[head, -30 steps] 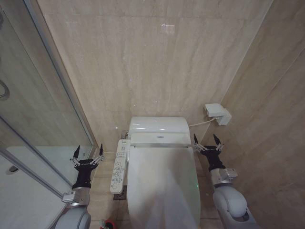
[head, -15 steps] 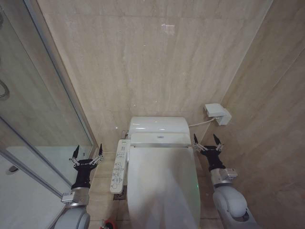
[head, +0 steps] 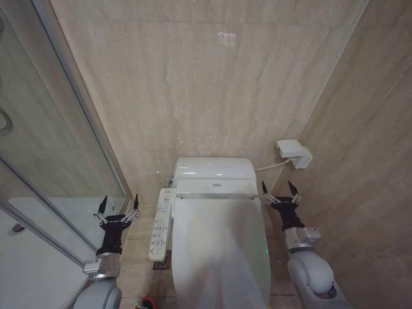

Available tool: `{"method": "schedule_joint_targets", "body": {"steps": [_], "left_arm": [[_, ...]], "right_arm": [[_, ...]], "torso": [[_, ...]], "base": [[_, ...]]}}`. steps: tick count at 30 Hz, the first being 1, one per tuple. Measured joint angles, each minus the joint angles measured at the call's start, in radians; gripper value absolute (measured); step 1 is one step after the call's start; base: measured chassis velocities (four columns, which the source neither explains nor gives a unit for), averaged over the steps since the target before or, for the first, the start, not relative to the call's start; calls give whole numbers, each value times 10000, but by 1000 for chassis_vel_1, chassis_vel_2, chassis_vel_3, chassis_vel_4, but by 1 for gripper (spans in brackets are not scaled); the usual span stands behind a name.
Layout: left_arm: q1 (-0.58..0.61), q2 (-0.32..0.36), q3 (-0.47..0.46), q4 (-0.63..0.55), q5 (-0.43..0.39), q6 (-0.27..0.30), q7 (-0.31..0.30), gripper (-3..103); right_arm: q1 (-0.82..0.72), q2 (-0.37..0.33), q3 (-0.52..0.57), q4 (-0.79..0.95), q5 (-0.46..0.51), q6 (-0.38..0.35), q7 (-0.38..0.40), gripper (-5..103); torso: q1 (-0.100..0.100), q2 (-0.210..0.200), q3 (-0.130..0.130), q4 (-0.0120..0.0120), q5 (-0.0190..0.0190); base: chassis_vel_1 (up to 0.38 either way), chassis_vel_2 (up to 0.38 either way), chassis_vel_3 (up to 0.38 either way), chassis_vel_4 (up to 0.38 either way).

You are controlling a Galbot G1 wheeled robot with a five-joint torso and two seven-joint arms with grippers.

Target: Open the toilet lid, clean the toilet bowl with a toilet brush, close the toilet lid, and flush.

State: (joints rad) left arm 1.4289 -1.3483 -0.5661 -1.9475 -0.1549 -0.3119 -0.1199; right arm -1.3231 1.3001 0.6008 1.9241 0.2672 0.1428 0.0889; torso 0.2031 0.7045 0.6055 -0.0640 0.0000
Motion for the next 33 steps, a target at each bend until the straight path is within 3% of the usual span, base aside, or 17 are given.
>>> {"method": "schedule_joint_targets", "body": {"steps": [17, 33], "left_arm": [[-5, 2, 4, 5, 1, 1, 0, 100], [-4, 3, 3, 6, 0, 5, -1, 100]], "right_arm": [[-1, 0, 0, 0, 0, 0, 0, 100], [-3, 1, -1, 0, 0, 0, 0, 100]], "torso": [[-3, 1, -2, -3, -1], [-1, 0, 1, 3, 0]], "base": [[132, -139, -133, 136], [335, -325, -328, 334]]}}
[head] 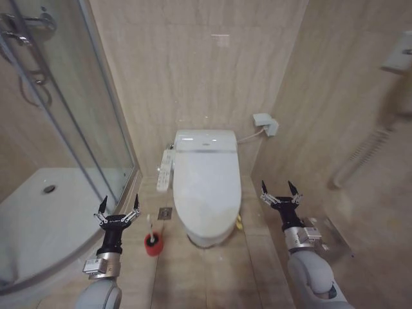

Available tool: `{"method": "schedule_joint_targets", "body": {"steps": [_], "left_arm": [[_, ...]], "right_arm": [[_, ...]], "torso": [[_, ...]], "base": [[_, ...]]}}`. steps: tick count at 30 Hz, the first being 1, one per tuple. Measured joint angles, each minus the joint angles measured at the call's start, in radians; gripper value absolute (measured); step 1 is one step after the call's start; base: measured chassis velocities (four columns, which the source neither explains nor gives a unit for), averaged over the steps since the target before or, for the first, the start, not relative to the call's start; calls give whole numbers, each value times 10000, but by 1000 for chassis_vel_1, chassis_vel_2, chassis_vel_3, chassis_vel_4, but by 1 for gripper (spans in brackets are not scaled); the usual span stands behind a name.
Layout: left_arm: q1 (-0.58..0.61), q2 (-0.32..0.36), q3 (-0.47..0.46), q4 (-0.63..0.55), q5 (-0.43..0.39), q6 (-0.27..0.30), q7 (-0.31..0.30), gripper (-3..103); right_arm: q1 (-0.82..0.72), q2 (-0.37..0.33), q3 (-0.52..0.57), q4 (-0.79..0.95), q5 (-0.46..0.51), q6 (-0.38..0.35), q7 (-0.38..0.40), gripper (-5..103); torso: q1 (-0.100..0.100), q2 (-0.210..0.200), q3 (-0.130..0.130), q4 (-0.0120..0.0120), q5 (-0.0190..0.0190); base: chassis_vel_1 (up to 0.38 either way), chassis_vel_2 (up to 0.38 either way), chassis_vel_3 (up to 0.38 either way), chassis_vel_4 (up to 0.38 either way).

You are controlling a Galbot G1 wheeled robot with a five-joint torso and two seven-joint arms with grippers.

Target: Open the toilet lid, clean the toilet bowl with a toilet brush, close the toilet lid, and flush.

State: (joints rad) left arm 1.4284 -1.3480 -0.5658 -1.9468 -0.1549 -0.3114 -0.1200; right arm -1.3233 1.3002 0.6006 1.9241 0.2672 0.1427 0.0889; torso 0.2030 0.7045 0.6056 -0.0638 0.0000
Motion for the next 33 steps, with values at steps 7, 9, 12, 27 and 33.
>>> {"method": "schedule_joint_targets", "body": {"steps": [7, 9, 12, 27, 33], "left_arm": [[3, -1, 1, 0, -1, 0, -1, 100], [2, -1, 1, 0, 0, 0, 0, 100], [0, 0, 1, 0, 0, 0, 0, 100], [-2, 0, 0, 0, 0, 0, 0, 100], [2, 0, 0, -1, -1, 0, 0, 100]], "right_arm": [[-2, 0, 1, 0, 0, 0, 0, 100], [-2, 0, 1, 0, 0, 0, 0, 100], [0, 0, 1, 0, 0, 0, 0, 100], [3, 0, 1, 0, 0, 1, 0, 100], [-1, 0, 1, 0, 0, 1, 0, 100]], "torso": [[-9, 3, -4, -3, 1], [-11, 5, -6, -7, 2], [-4, 2, -2, -3, 2], [0, -3, -1, -3, 0], [-11, 5, -6, -5, 1]], "base": [[316, -310, -319, 309], [217, -134, -151, 176], [26, -57, -75, 59], [31, -28, -38, 49], [162, -174, -152, 149]]}}
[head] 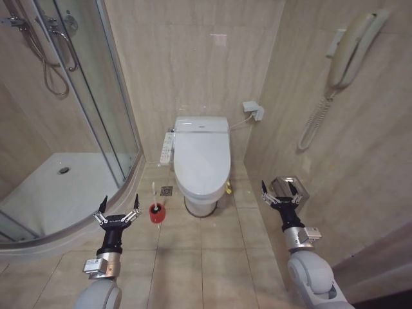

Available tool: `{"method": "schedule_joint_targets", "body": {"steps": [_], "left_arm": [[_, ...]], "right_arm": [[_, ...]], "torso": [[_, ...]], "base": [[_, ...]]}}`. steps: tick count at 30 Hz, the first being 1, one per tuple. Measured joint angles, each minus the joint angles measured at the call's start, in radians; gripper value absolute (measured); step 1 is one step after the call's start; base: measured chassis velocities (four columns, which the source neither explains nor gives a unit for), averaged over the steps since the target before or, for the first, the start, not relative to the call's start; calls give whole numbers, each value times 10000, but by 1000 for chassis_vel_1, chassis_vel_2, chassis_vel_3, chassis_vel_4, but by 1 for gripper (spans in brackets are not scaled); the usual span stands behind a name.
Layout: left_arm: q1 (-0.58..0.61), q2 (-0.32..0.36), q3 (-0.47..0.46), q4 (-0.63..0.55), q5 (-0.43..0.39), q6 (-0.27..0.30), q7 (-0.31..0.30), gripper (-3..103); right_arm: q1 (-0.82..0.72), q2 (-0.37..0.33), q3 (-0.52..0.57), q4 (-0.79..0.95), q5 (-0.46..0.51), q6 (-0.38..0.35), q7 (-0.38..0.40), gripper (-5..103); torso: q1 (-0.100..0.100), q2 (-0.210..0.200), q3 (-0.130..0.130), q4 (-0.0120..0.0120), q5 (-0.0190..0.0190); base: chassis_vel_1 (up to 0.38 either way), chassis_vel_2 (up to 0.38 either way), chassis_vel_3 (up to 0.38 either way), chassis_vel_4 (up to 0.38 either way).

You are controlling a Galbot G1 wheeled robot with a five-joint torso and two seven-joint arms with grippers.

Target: Open the toilet lid, clean the toilet bowl with a toilet brush, close the toilet lid, and flush.

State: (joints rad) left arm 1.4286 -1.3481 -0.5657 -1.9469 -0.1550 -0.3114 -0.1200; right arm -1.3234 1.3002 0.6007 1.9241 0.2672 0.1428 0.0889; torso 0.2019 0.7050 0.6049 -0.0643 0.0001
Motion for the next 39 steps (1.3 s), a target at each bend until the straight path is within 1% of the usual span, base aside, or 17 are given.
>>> {"method": "schedule_joint_targets", "body": {"steps": [6, 13, 32, 39], "left_arm": [[-3, 0, 0, 0, 0, 0, 0, 100], [-5, 0, 0, 1, 0, 0, -1, 100], [-3, 0, 0, 0, 0, 0, 0, 100], [-3, 0, 0, 0, 0, 0, 0, 100]], "right_arm": [[2, 0, 0, 0, 0, 0, 0, 100], [4, 0, 0, 0, 0, 0, 0, 100], [3, 0, 0, 0, 0, 0, 0, 100], [3, 0, 0, 0, 0, 0, 0, 100]], "torso": [[11, -4, 6, 4, -1], [16, -6, 7, 1, -1], [10, -6, 5, 1, -1], [10, -5, 5, 5, -1]], "base": [[12, -17, -11, 38], [-28, 36, 40, -35], [0, 0, 0, 0], [0, 0, 0, 0]]}}
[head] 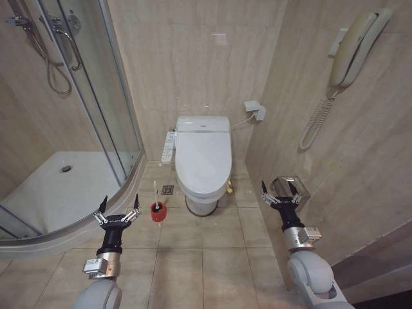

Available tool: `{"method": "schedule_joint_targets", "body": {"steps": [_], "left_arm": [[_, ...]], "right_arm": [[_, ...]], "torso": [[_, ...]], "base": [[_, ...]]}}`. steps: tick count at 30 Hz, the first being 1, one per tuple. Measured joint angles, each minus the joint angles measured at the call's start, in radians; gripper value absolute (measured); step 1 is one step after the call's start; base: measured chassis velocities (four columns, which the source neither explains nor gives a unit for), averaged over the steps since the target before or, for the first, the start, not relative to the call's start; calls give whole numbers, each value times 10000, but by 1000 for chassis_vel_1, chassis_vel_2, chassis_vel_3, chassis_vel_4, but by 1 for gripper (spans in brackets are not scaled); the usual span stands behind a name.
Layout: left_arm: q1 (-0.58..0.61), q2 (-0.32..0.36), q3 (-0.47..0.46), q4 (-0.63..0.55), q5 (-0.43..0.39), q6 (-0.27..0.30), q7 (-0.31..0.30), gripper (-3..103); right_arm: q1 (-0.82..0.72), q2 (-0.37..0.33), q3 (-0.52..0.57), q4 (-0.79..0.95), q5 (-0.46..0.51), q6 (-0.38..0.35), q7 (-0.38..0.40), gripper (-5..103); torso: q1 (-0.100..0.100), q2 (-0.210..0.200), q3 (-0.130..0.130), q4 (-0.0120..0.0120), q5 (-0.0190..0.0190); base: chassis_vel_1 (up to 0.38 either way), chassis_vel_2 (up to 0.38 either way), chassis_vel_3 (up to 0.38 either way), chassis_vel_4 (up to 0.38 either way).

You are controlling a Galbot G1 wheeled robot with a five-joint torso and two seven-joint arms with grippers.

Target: Open the toilet lid, clean the toilet bowl with a toilet brush, close the toilet lid, and flush.

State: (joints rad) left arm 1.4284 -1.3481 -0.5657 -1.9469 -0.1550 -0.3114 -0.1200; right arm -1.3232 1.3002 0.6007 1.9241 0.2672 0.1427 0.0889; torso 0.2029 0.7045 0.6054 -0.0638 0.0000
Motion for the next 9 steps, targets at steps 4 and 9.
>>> {"method": "schedule_joint_targets", "body": {"steps": [4, 9], "left_arm": [[0, 0, 0, 0, 0, 0, 0, 100], [0, 0, 0, 0, 0, 0, 0, 100]], "right_arm": [[0, -1, 0, 0, 0, 0, 0, 100], [0, 0, 0, 0, 0, 0, 0, 100]], "torso": [[0, 0, 0, -4, 0], [0, 0, 0, -2, 0]], "base": [[0, 0, 0, 0], [0, 0, 0, 0]]}}
